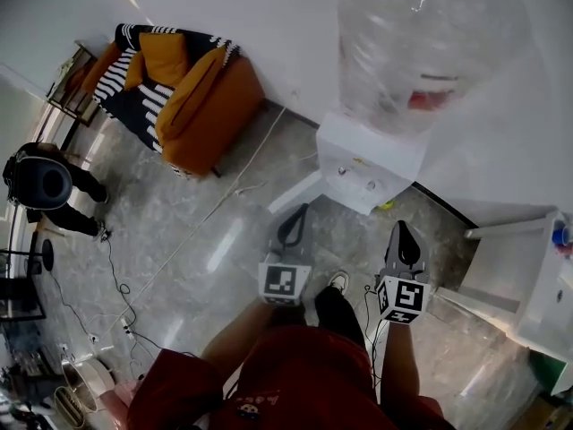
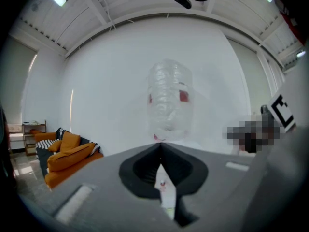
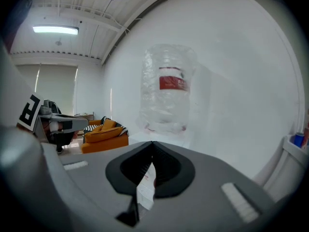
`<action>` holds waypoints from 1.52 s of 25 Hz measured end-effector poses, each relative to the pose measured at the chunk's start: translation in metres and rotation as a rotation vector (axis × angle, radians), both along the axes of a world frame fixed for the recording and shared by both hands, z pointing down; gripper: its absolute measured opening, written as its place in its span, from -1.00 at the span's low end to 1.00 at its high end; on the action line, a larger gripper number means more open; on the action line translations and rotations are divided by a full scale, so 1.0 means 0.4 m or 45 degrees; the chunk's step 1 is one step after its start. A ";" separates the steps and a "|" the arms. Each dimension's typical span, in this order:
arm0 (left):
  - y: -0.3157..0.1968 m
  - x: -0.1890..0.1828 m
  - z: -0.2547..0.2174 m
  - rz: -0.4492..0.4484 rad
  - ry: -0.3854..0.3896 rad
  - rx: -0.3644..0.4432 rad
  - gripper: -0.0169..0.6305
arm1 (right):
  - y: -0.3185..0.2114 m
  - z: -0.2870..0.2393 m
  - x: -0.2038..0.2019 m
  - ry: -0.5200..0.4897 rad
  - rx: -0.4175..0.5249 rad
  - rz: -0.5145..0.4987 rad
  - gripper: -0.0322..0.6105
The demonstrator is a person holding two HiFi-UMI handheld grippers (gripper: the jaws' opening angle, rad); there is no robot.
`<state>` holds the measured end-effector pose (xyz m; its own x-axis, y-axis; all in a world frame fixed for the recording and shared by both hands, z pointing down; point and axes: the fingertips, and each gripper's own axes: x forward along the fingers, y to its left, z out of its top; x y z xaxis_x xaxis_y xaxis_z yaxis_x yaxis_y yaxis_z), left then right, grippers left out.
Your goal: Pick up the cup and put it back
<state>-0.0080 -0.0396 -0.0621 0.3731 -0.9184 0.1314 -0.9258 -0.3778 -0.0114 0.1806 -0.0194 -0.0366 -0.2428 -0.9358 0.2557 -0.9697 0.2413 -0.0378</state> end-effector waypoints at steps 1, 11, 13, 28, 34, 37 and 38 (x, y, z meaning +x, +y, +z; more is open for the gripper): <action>-0.004 0.007 0.006 -0.004 0.001 -0.005 -0.95 | -0.006 0.010 -0.002 -0.011 -0.003 -0.012 -0.90; -0.017 -0.005 0.110 0.034 0.022 -0.042 -0.95 | -0.028 0.128 -0.078 0.010 -0.039 -0.069 -0.90; -0.026 -0.031 0.140 0.057 0.016 -0.053 -0.95 | -0.032 0.161 -0.104 0.010 -0.058 -0.047 -0.90; -0.101 -0.170 0.575 0.208 0.065 -0.103 -0.95 | -0.058 0.567 -0.255 0.078 -0.088 0.116 -0.90; -0.111 -0.121 0.837 0.305 0.052 -0.049 -0.95 | -0.059 0.826 -0.252 0.144 -0.054 0.086 -0.90; -0.116 -0.104 0.961 0.311 0.061 -0.008 -0.95 | -0.060 0.960 -0.244 0.142 -0.035 0.089 -0.90; -0.118 -0.097 1.007 0.314 0.054 0.005 -0.95 | -0.064 1.006 -0.240 0.139 -0.027 0.093 -0.90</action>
<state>-0.0469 -0.0870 0.3406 0.5911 -0.7994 0.1075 -0.8054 -0.5923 0.0240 0.0848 -0.0448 0.3660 -0.1439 -0.9440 0.2968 -0.9833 0.1701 0.0644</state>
